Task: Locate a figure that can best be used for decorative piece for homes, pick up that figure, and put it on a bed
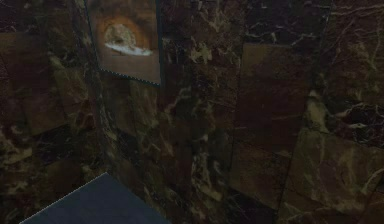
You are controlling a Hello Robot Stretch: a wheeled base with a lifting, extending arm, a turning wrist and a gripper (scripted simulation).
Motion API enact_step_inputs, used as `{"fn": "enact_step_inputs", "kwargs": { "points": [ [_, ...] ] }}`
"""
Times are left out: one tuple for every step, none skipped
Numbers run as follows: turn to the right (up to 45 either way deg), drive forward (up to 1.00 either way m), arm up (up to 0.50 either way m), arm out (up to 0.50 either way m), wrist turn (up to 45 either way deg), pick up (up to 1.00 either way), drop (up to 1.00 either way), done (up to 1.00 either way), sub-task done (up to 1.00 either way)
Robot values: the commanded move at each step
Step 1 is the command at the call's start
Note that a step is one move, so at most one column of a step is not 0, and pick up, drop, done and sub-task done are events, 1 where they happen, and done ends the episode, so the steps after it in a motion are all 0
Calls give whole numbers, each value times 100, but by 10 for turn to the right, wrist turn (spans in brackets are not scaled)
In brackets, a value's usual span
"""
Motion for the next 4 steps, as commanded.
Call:
{"fn": "enact_step_inputs", "kwargs": {
  "points": [
    [-450, 0, 0, 0, 0, 0, 0, 0, 0],
    [-450, 0, 0, 0, 0, 0, 0, 0, 0],
    [-420, 0, 0, 0, 0, 0, 0, 0, 0],
    [0, 100, 0, 0, 0, 0, 0, 0, 0]
  ]
}}
